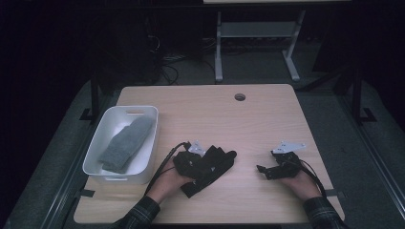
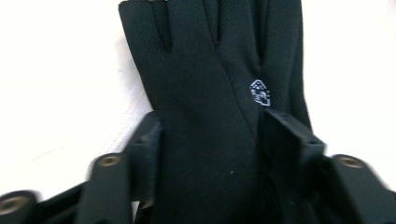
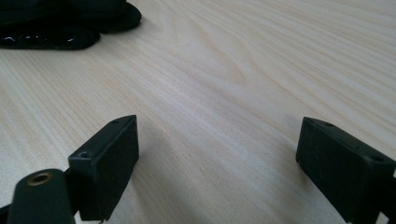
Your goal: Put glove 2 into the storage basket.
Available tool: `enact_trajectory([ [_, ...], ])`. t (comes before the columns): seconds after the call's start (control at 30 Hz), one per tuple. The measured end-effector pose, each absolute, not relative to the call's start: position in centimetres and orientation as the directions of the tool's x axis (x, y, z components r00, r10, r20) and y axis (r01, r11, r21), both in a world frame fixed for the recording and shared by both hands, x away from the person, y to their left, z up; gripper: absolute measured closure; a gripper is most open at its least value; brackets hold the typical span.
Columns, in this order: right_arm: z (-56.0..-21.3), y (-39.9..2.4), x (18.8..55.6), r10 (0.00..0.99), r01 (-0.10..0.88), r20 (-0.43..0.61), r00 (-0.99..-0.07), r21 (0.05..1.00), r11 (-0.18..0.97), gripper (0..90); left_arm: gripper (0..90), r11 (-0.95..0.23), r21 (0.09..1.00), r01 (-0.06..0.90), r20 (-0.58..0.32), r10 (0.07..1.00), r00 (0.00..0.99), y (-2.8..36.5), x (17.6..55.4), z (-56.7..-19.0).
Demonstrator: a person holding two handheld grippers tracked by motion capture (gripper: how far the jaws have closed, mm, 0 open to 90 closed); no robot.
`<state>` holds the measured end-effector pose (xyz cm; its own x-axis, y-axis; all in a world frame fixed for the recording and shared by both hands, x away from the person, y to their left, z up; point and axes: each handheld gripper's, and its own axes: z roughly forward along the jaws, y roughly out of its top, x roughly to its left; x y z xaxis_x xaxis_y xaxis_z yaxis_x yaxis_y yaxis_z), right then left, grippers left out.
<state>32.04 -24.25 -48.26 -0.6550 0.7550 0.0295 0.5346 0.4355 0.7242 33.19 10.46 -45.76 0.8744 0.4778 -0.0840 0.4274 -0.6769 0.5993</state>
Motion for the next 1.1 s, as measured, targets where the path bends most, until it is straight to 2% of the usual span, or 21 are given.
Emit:
enact_trajectory([
  [0.1, -48.3, -24.2, 32.0, 0.755, 0.534, 0.029, -0.656, 0.725, 0.436, 12.7, 57.5, -0.665, 0.598, 0.447, -0.117, 0.480, 0.870, 10.3, 33.1, -45.7],
  [0.23, -48.3, -24.2, 32.0, 0.755, 0.535, 0.030, -0.655, 0.724, 0.435, 12.7, 65.1, -0.683, 0.585, 0.438, -0.116, 0.464, 0.878, 10.3, 33.2, -45.4],
  [0.43, -48.2, -24.2, 32.0, 0.757, 0.539, 0.033, -0.652, 0.722, 0.433, 12.7, 66.6, -0.668, 0.581, 0.464, -0.160, 0.465, 0.871, 10.6, 33.5, -45.0],
  [0.63, -48.2, -24.2, 32.0, 0.760, 0.542, 0.034, -0.649, 0.722, 0.430, 12.7, 66.8, -0.625, 0.614, 0.482, -0.188, 0.477, 0.858, 10.9, 33.3, -43.5],
  [1.1, -48.2, -24.2, 32.0, 0.762, 0.543, 0.034, -0.647, 0.722, 0.429, 12.7, 67.0, -0.579, 0.660, 0.478, -0.172, 0.503, 0.847, 12.4, 33.6, -38.4],
])
